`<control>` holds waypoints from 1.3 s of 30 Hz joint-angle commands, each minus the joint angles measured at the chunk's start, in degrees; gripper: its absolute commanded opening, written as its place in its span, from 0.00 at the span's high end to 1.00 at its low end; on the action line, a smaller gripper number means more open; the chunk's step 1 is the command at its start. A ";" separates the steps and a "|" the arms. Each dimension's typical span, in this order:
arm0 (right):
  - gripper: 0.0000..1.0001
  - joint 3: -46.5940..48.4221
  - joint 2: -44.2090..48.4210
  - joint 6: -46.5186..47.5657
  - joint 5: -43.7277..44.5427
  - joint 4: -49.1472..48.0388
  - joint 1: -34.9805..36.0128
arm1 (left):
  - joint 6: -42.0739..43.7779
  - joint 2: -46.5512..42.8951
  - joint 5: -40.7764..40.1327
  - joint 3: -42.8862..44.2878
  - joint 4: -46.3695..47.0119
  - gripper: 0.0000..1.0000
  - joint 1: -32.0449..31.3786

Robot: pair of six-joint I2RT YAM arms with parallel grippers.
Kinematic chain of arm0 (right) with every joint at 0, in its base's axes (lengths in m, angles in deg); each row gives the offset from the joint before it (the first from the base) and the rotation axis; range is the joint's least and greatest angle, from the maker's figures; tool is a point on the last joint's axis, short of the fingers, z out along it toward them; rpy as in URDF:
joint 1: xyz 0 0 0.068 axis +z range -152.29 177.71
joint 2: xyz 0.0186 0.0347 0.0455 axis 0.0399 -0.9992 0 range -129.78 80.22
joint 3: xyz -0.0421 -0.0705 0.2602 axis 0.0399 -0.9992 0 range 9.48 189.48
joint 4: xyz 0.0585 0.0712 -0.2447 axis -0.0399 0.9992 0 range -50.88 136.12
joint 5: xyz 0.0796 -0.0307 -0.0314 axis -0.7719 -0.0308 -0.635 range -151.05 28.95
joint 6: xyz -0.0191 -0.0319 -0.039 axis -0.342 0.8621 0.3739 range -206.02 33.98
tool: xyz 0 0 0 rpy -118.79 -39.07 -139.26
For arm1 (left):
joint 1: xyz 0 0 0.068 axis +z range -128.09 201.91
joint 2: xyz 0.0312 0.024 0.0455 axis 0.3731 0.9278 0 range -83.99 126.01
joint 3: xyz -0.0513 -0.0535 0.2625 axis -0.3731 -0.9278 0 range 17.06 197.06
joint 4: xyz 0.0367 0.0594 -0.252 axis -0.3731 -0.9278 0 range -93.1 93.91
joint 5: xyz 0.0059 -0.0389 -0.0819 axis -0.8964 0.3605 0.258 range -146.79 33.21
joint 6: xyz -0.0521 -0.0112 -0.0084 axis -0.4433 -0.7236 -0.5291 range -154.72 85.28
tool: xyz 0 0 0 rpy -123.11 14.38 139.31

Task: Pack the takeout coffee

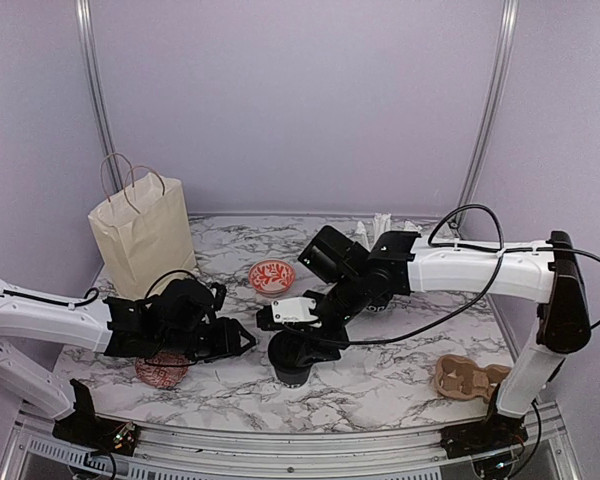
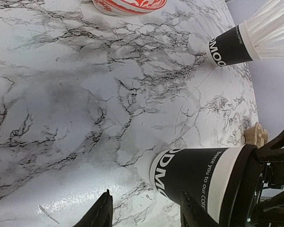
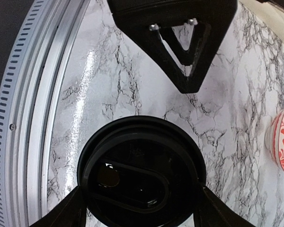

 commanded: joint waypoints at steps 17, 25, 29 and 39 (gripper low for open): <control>0.28 2.09 -4.29 16.65 -8.47 11.00 -2.42 | -2.32 -5.52 4.66 -5.66 9.77 0.59 -0.24; 0.29 -1.10 -3.45 15.51 -7.87 7.45 -2.42 | -8.15 -5.55 12.92 -8.83 21.88 0.52 -0.28; 0.30 -2.57 -2.81 15.22 -7.42 6.05 -2.35 | -9.45 -3.89 14.44 -8.75 25.17 0.47 -0.94; 0.26 -2.55 -2.20 16.57 -7.59 6.78 -2.22 | -9.15 0.63 16.60 -7.28 26.63 0.48 -2.32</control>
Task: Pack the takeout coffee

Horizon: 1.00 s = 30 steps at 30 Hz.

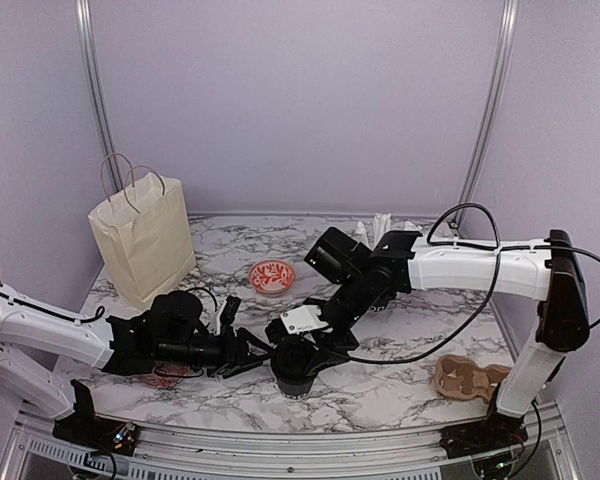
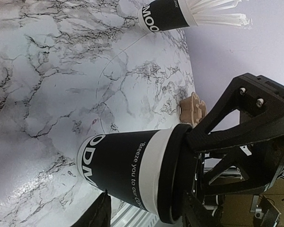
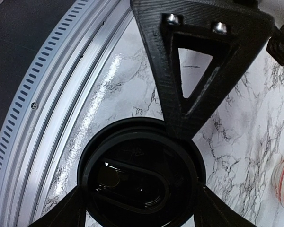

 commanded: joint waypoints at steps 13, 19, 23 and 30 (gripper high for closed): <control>0.26 0.87 -1.54 -0.35 2.86 4.27 -0.75 | 0.52 0.71 1.24 1.49 2.28 0.54 -0.30; 0.31 -1.20 -1.37 0.59 3.53 2.27 -0.67 | 1.69 1.21 1.28 2.78 3.15 0.59 -0.29; 0.32 -2.14 -1.28 1.24 4.12 1.46 -0.34 | 0.35 3.29 3.13 2.98 5.45 0.59 -0.29; 0.32 -2.81 -1.54 1.20 4.35 0.96 -0.30 | -3.35 7.42 6.68 2.43 12.29 0.64 -0.32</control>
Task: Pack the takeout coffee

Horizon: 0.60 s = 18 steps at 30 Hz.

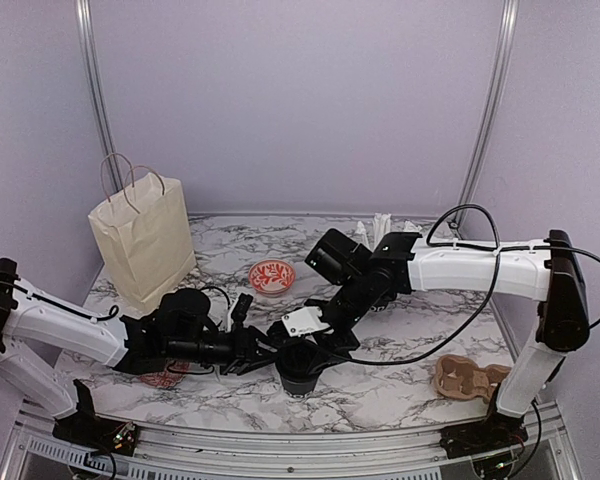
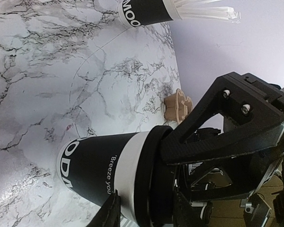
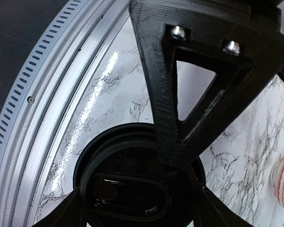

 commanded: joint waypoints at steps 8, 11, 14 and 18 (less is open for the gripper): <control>0.32 -5.31 -2.16 0.63 3.02 -1.20 0.21 | -5.03 5.90 6.69 -0.37 15.18 0.71 -0.25; 0.33 -6.71 -2.72 1.06 3.31 -2.47 0.21 | -8.28 9.46 8.08 -0.51 18.69 0.75 -0.30; 0.33 -8.14 -2.89 1.25 3.56 -3.29 0.21 | -10.71 11.71 9.02 -1.27 22.31 0.77 -0.31; 0.33 -9.59 -3.02 1.25 3.69 -3.96 -0.18 | -12.22 12.36 10.53 -1.39 26.86 0.86 -0.31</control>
